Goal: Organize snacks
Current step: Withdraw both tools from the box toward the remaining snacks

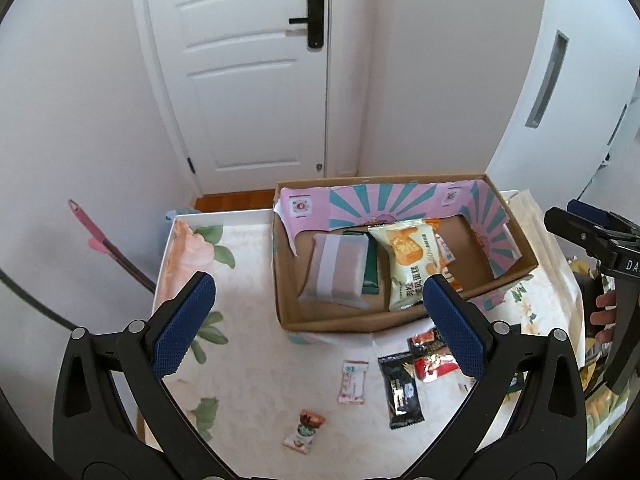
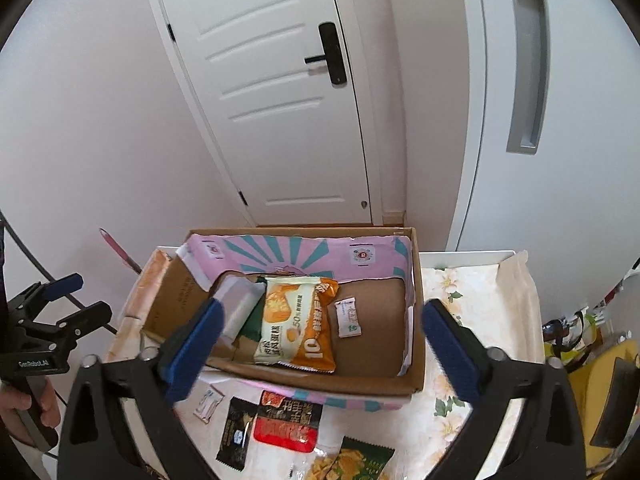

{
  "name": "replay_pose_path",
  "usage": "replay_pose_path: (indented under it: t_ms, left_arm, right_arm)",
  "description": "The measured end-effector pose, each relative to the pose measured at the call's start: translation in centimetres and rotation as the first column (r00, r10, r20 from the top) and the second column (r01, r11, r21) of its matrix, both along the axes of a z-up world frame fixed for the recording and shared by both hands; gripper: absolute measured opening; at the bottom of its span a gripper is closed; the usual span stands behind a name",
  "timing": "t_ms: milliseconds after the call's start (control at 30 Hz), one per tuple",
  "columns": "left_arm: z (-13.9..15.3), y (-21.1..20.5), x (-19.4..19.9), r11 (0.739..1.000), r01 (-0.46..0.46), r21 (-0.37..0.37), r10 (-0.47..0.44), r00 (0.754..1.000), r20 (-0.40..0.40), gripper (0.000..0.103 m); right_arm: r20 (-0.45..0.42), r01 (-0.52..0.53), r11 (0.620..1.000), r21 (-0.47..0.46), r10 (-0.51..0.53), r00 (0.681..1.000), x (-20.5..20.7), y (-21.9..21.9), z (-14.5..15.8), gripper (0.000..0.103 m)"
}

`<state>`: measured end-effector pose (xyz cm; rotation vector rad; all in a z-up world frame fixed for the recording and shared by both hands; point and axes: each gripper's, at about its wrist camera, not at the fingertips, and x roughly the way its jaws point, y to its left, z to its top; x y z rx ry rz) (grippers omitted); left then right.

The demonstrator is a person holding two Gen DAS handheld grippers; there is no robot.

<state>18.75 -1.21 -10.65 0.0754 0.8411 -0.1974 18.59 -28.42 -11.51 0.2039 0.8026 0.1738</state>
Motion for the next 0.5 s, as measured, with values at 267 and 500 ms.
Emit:
replay_pose_path:
  t_ms: [267, 500]
  left_arm:
    - [1.3, 0.2, -3.8, 0.999, -0.029, -0.017, 0.03, 0.999, 0.038, 0.103]
    - [1.0, 0.9, -6.8, 0.997, -0.072, -0.013, 0.073, 0.997, 0.026, 0.103]
  right_arm:
    - [0.027, -0.005, 0.997, -0.079, 0.007, 1.0, -3.6, 0.1, 1.4, 0.103]
    - [0.065, 0.044, 0.986, -0.163, -0.034, 0.997, -7.3, 0.6, 1.9, 0.103]
